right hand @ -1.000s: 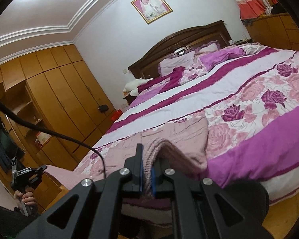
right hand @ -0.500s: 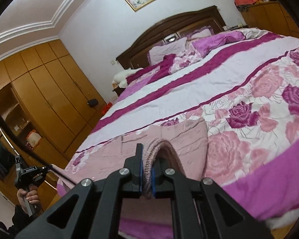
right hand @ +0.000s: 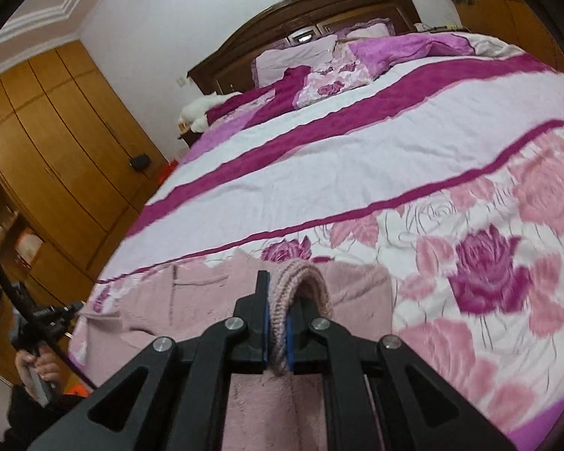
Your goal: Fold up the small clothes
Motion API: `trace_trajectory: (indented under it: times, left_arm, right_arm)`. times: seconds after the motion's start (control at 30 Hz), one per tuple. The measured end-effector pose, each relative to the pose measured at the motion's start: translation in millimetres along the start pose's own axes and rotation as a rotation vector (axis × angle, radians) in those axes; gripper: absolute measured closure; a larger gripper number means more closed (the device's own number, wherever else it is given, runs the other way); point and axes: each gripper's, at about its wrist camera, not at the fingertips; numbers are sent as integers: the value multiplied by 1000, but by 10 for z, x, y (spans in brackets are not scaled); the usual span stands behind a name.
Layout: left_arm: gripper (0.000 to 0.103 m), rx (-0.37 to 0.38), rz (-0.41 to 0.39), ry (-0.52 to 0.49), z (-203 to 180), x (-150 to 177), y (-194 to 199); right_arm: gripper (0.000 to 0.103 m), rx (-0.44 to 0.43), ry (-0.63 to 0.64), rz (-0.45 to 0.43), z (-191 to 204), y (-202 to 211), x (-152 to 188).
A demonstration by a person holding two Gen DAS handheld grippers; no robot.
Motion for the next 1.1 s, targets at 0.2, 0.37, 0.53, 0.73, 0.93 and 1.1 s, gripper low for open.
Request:
trace_trajectory:
  times: [0.2, 0.37, 0.53, 0.73, 0.93, 1.1]
  left_arm:
    - [103, -10, 1, -22, -54, -189, -263]
    - [103, -1, 13, 0, 33, -316, -438]
    - [103, -15, 26, -6, 60, -396, -567]
    - [103, 36, -4, -10, 50, -499, -590]
    - [103, -34, 47, -52, 36, -501, -750]
    - [103, -184, 99, 46, 343, -399, -970]
  right_arm:
    - [97, 27, -62, 29, -186, -273, -90]
    - [97, 44, -90, 48, -301, -478, -201]
    - [97, 56, -109, 84, -357, -714, -284]
    - [97, 67, -134, 104, -381, -867, -335]
    - [97, 93, -110, 114, -380, -958, -342]
    - [87, 147, -127, 173, -415, -1138, -338]
Point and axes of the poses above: each gripper's, at about its wrist camera, not at the fingertips, and y roughly against the way its jaws point, z to its left, x to its underside, and after that the axes turned 6 degrees about -y, right-handed
